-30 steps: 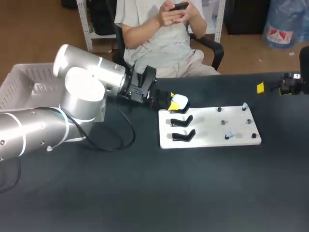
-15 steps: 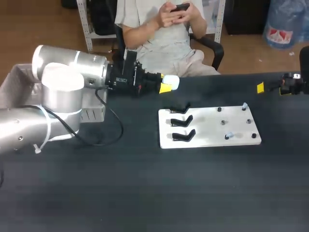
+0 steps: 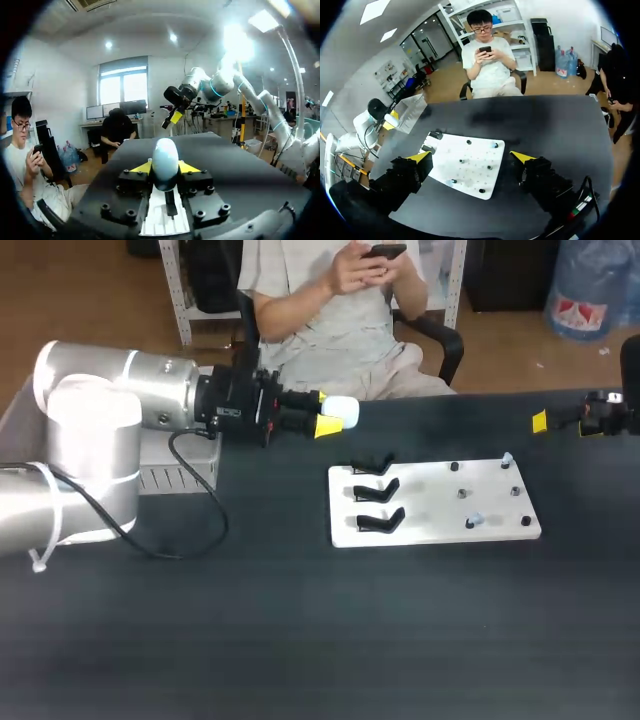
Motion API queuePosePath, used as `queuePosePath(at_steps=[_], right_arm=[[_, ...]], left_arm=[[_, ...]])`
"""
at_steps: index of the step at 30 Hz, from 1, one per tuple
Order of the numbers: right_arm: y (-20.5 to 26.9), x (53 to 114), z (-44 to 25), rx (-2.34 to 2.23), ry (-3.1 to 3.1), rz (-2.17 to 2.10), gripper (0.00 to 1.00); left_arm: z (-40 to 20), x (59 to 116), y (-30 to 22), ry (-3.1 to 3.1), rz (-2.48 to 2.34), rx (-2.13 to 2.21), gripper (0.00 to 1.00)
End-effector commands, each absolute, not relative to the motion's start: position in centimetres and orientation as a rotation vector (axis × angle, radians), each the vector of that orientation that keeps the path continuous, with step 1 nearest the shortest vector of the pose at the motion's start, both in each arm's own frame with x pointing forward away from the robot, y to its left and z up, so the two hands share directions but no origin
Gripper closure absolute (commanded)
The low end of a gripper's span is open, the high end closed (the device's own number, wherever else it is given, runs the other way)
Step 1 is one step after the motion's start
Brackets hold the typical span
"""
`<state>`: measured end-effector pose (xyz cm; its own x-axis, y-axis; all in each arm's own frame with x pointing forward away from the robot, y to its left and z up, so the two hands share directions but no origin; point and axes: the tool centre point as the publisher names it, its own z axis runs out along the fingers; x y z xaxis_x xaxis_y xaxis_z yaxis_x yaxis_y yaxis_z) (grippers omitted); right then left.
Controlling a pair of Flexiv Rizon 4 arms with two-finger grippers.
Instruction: Pick up each earbud case from the left stands, insert the matching earbuds, close the lid, and place the case in the box.
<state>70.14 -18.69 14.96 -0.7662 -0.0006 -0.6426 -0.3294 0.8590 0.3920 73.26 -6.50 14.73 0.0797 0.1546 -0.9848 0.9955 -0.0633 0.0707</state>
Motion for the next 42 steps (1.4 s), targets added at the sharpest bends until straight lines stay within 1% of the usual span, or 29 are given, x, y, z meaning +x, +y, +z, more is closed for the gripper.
queuePosePath(at_steps=[1, 33, 42], right_arm=[[-18.7, 70.1, 15.0, -0.238, 2.372, 0.65, 0.0], [-18.7, 70.1, 15.0, -0.238, 2.372, 0.65, 0.0], [-18.6, 67.9, 16.7, -0.304, 2.333, 0.745, 0.0]], left_arm=[[15.2, 71.7, -6.0, 1.279, -0.999, 1.288, 1.0], [15.4, 71.2, -6.0, 1.271, -0.995, 1.281, 1.0], [15.7, 68.3, -8.9, 1.206, -1.099, 1.295, 1.0]])
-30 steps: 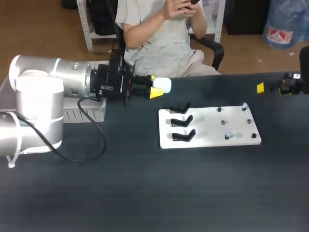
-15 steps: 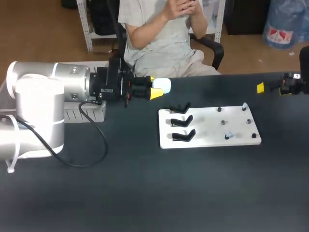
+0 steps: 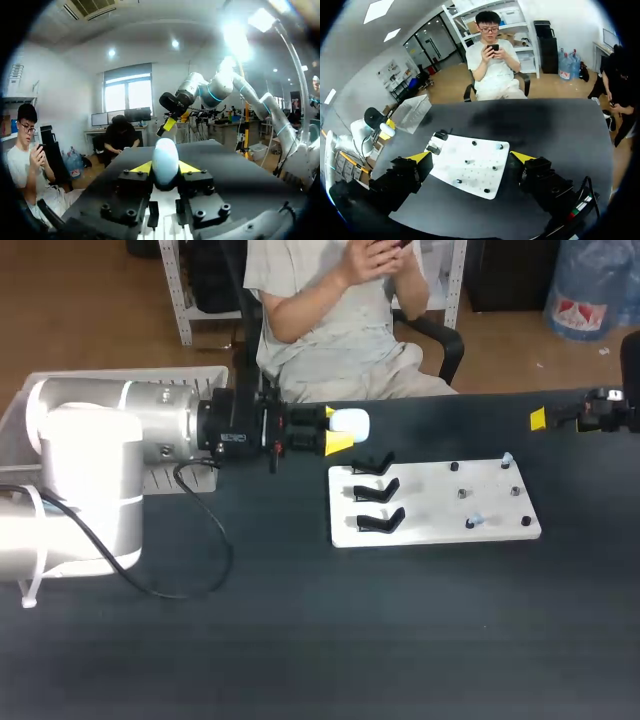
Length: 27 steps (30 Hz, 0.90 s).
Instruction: Pick up each earbud case from the left stands, insert the matching earbuds, close the lid, and place the case in the box.
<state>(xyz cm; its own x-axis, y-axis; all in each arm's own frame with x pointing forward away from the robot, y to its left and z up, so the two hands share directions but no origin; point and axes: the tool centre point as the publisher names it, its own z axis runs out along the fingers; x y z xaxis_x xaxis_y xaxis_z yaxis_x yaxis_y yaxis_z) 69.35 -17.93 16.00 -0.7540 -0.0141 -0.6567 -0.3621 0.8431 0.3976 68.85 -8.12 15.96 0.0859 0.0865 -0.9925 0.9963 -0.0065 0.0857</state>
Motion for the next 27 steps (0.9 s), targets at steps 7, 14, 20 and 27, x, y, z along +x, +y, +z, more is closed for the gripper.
queuePosePath(at_steps=[7, 14, 20, 27], right_arm=[[-15.5, 65.7, 16.7, -0.407, 2.348, 0.779, 0.0], [-11.5, 64.1, 16.1, -0.498, 2.393, 0.765, 0.0], [-8.6, 63.6, 16.1, -0.552, 2.41, 0.74, 0.0], [-6.0, 63.4, 15.9, -0.607, 2.412, 0.73, 0.0]], left_arm=[[15.4, 67.4, -9.6, 1.203, -1.141, 1.305, 1.0], [14.9, 66.9, -10.1, 1.204, -1.173, 1.33, 1.0], [14.5, 66.7, -10.4, 1.199, -1.191, 1.343, 1.0], [14.0, 66.6, -10.6, 1.198, -1.202, 1.348, 1.0]])
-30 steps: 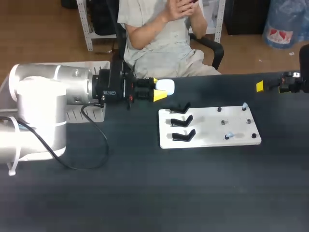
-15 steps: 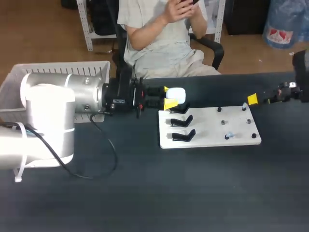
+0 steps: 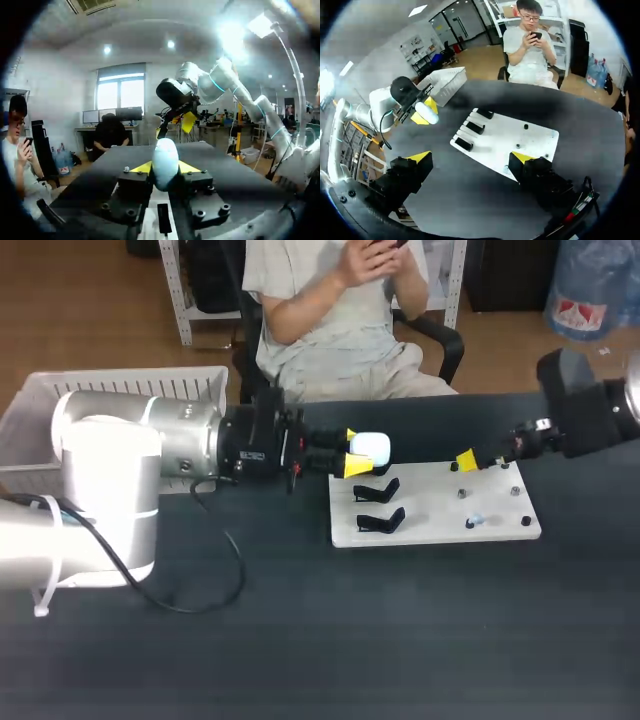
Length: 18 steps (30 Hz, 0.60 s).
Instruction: Pick up each earbud case from the left stands, insert the matching earbuds, close the lid, and place the case in the box.
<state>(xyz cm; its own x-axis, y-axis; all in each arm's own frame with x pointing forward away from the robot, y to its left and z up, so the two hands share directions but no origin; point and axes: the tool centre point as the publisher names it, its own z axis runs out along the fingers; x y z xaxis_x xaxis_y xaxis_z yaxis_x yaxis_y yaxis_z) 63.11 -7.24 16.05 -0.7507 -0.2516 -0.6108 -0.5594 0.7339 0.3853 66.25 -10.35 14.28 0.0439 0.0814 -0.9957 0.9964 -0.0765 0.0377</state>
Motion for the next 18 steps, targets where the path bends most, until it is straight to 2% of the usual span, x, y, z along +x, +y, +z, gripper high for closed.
queuePosePath(at_steps=[1, 18], right_arm=[[-5.7, 63.5, 15.9, -0.61, 2.412, 0.729, 0.0], [-2.3, 64.3, 15.8, -0.651, 2.403, 0.725, 0.0]], left_arm=[[14.0, 66.6, -10.6, 1.196, -1.205, 1.344, 1.0], [13.5, 67.7, -10.8, 1.153, -1.202, 1.315, 1.0]])
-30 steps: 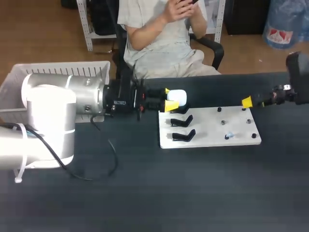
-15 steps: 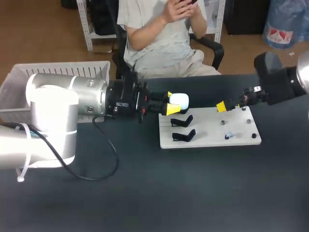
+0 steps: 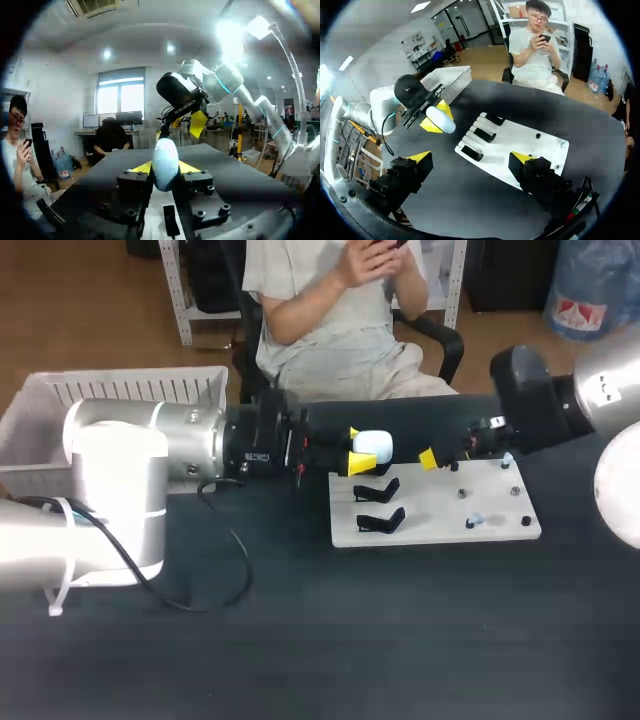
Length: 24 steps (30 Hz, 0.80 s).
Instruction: Pick up each earbud case from the left stands, insert the matching earbuds, close the lid, and place the case in the box.
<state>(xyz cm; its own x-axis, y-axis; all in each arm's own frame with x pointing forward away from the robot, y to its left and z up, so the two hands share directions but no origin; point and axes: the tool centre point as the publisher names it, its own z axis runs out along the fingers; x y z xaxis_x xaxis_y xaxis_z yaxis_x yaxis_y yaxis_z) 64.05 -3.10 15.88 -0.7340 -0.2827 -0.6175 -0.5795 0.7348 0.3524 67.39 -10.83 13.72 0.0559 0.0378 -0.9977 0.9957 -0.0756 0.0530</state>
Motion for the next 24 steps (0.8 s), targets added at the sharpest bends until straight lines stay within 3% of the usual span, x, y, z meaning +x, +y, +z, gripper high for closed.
queuePosePath(at_steps=[1, 24], right_arm=[[-2.2, 64.4, 15.8, -0.654, 2.403, 0.728, 0.0], [2.0, 66.4, 15.2, -0.717, 2.42, 0.773, 0.0]], left_arm=[[13.5, 67.7, -10.8, 1.15, -1.199, 1.312, 1.0], [13.5, 67.7, -10.8, 1.14, -1.186, 1.294, 1.0]])
